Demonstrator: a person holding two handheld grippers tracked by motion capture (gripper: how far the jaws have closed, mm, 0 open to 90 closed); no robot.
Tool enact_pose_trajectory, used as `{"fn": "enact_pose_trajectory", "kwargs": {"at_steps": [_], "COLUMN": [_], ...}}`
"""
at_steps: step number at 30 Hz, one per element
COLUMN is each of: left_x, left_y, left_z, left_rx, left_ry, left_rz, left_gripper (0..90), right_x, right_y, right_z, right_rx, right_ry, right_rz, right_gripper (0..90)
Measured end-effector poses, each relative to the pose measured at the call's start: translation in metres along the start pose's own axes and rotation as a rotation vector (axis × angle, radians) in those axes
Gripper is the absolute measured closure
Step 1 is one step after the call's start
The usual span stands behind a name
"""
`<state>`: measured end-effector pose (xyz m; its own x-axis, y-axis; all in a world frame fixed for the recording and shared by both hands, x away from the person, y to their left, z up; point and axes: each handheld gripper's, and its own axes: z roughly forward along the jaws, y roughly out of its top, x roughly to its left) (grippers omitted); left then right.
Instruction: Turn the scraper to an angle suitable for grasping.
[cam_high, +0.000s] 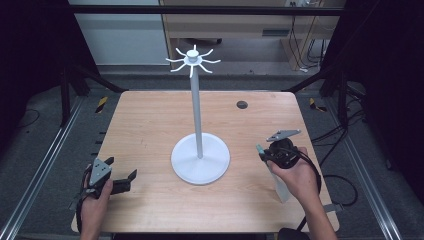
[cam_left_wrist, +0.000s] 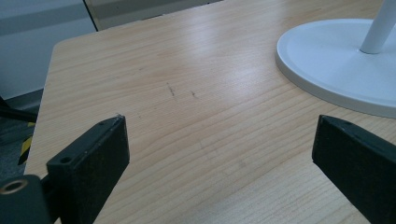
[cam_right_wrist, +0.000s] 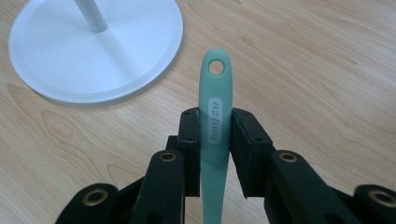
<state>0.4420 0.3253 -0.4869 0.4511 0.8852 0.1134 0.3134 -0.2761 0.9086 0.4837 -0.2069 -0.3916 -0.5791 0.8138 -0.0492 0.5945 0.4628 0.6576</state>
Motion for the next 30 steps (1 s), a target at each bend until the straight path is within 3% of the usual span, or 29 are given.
{"fn": "enact_pose_trajectory", "kwargs": {"at_steps": [14,27,30], "left_x": [0.001,0.002,0.002], "left_y": [0.0,0.0,0.0], "left_z": [0.001,0.0,0.0], "left_rx": [0.0,-0.006,-0.007], "left_ry": [-0.001,0.004,0.005], "left_rz": [-0.002,-0.008,-0.008], "left_gripper": [3.5,3.4,3.4], "right_x": [0.001,-0.001,-0.004], "right_y": [0.018,0.031,0.035], "right_z": [-0.021,-0.025,-0.027], "right_rx": [-0.087,-0.173,-0.197], "right_ry": [0.001,-0.009,-0.01], "right_rz": [0.006,0.015,0.038], "right_gripper": [74.4,74.4,74.4]}}
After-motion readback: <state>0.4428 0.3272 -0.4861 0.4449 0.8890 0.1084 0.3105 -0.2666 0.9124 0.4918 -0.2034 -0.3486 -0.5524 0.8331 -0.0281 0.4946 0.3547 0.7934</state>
